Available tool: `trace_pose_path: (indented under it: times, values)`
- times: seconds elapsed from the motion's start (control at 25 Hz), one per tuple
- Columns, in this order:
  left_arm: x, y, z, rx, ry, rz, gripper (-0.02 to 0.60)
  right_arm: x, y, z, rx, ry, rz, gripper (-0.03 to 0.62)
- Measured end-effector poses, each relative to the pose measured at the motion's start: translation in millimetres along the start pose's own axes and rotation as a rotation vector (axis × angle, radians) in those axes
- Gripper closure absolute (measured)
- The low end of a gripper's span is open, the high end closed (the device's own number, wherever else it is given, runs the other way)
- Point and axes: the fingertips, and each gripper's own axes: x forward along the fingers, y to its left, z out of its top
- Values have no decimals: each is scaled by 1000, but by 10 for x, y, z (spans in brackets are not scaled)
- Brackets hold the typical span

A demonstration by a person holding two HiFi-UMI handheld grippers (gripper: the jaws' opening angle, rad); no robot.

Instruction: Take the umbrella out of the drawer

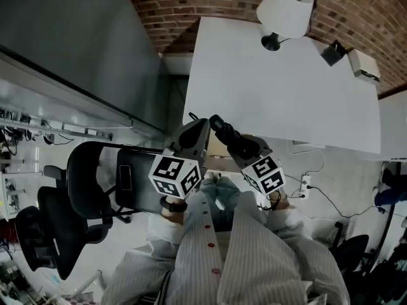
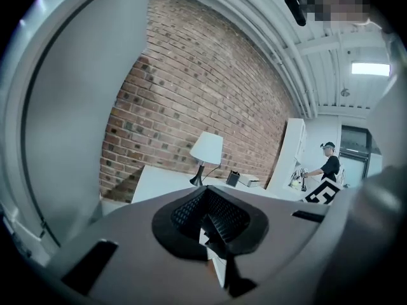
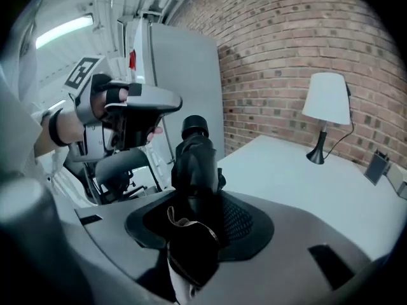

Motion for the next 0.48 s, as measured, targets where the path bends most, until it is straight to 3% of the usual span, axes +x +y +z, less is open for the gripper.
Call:
trace_pose_path:
  times: [0.16, 0.48]
  values:
    - [39, -209, 152, 53, -10, -48, 581, -253, -101, 355, 86, -88, -24, 402]
    - [55, -615, 361, 34, -38, -176, 581, -773, -212, 876, 174, -253, -48, 402]
